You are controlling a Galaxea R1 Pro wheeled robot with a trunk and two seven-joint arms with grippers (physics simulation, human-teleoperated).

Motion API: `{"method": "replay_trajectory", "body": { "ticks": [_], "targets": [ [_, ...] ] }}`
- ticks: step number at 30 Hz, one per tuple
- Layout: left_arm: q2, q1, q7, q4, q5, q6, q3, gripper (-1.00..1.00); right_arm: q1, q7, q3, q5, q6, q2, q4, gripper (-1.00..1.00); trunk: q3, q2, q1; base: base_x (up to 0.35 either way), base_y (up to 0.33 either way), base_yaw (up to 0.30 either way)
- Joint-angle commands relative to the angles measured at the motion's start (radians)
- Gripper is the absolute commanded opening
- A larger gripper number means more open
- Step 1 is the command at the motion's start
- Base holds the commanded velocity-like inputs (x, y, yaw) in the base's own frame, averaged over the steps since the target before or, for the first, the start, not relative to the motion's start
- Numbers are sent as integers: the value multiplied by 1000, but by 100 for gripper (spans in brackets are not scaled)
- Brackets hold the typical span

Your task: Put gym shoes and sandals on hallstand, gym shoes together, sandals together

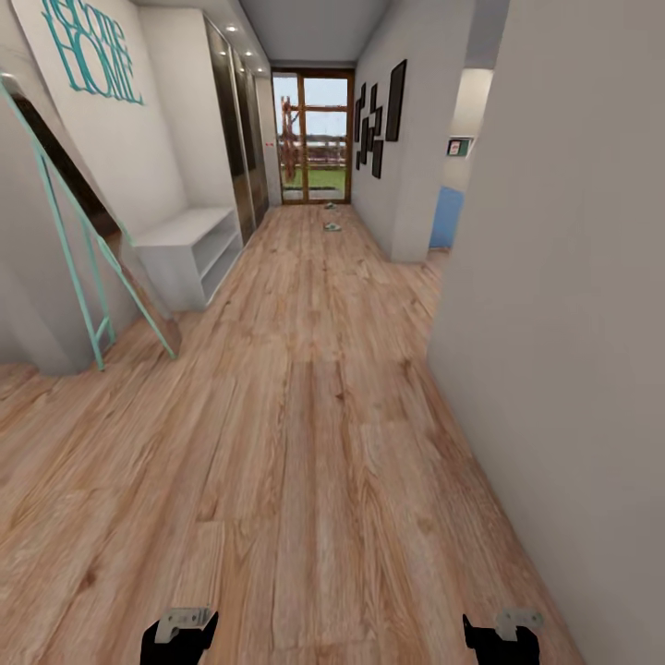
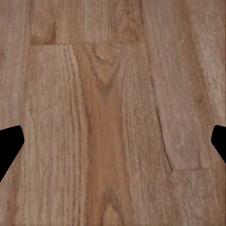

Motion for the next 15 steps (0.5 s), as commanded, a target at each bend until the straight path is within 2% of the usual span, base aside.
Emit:
{"method": "replay_trajectory", "body": {
  "ticks": [1, 15],
  "targets": [
    [0, -1, -10, 1, 4, -1, 7, 100, -1, -2, 6, -9, -3, 0, 1, 100, -1, 0, 0, 339, 0, 0],
    [0, -1, -10, 1, 3, -1, 7, 100, -1, -4, 6, -10, -3, 0, 1, 100, -1, 0, 0, 339, 0, 0]
  ]
}}
